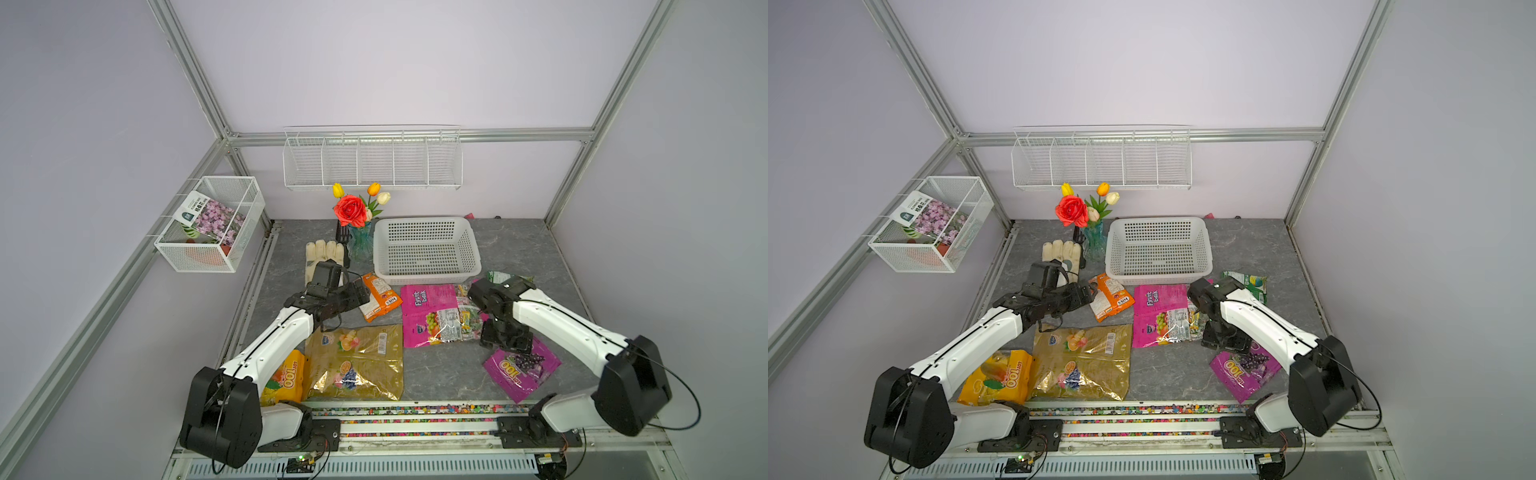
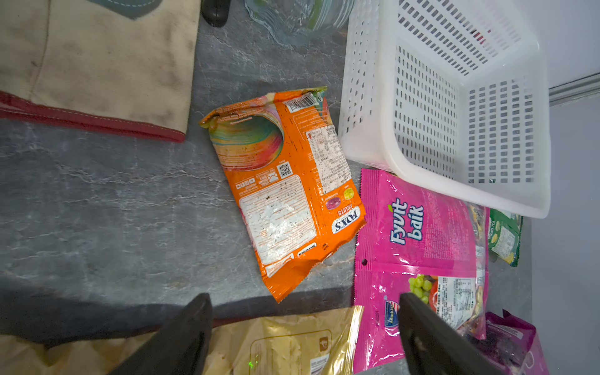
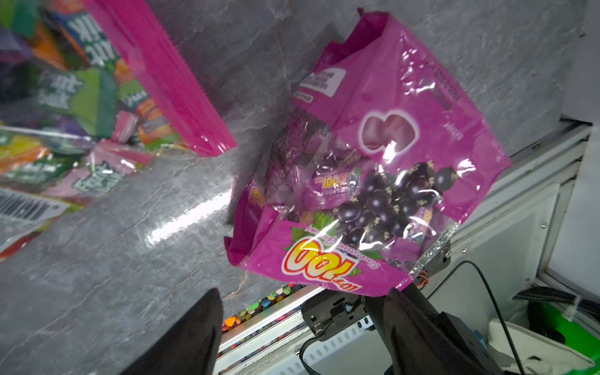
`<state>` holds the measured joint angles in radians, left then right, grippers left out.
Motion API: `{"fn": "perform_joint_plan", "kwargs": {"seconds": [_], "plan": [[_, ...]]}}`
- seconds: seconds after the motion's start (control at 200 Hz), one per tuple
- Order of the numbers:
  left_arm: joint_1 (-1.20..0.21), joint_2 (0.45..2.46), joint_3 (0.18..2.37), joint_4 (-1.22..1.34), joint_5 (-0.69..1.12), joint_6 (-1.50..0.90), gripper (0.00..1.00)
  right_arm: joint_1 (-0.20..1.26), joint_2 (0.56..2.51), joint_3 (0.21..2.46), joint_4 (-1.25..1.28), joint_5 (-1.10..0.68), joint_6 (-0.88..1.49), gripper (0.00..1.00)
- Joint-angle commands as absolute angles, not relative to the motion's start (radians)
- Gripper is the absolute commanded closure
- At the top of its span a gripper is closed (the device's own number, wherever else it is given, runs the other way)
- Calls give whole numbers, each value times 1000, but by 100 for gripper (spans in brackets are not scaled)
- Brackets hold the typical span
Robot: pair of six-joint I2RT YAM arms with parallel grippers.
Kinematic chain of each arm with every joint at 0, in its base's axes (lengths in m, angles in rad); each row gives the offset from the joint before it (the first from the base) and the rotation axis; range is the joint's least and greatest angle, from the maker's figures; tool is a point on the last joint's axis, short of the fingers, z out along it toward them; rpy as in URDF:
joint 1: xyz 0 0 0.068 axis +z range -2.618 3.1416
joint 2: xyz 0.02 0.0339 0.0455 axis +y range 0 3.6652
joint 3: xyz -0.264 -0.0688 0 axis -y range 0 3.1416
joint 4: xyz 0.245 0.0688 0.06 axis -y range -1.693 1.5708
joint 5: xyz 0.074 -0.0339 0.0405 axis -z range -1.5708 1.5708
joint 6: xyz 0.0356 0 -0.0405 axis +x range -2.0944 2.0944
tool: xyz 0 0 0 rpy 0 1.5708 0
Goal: Put the candies in the basket
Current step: Pick up the candy at the center of the board.
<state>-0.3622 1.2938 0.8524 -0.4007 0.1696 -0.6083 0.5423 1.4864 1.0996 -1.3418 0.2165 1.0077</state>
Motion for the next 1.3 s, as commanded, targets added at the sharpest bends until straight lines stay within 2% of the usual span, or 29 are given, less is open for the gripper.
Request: {"fn": "perform_joint_plan", "kwargs": {"seconds": [0.0,0.215,0.605,0.72,0.8,0.915,1.075,1.17,1.19,1.3], "plan": [[-367,1276,836,-399,145,-604,8,537,1556,1148,-1375,259,1050,23],[-366,1272,836,-402,140,-603,8,537,1616,1139,-1377,259,1078,35],[-367,1287,825,-384,157,-615,9,548,1730,1118,-1316,201,1074,38],[-367,1284,825,-387,157,-615,8,548,1739,1099,-1312,202,1081,49],[-367,1283,822,-387,156,-616,9,549,1729,1082,-1310,198,1087,62],[-367,1283,821,-382,159,-621,8,549,1717,1068,-1318,195,1091,66],[-366,1289,820,-379,166,-624,8,549,1701,1061,-1318,171,1071,92],[-367,1291,820,-379,173,-628,8,549,1695,1066,-1325,156,1057,95],[-367,1291,821,-379,173,-629,8,549,1694,1068,-1326,154,1053,100],[-367,1292,820,-379,179,-633,8,549,1672,1081,-1350,157,1036,100]]}}
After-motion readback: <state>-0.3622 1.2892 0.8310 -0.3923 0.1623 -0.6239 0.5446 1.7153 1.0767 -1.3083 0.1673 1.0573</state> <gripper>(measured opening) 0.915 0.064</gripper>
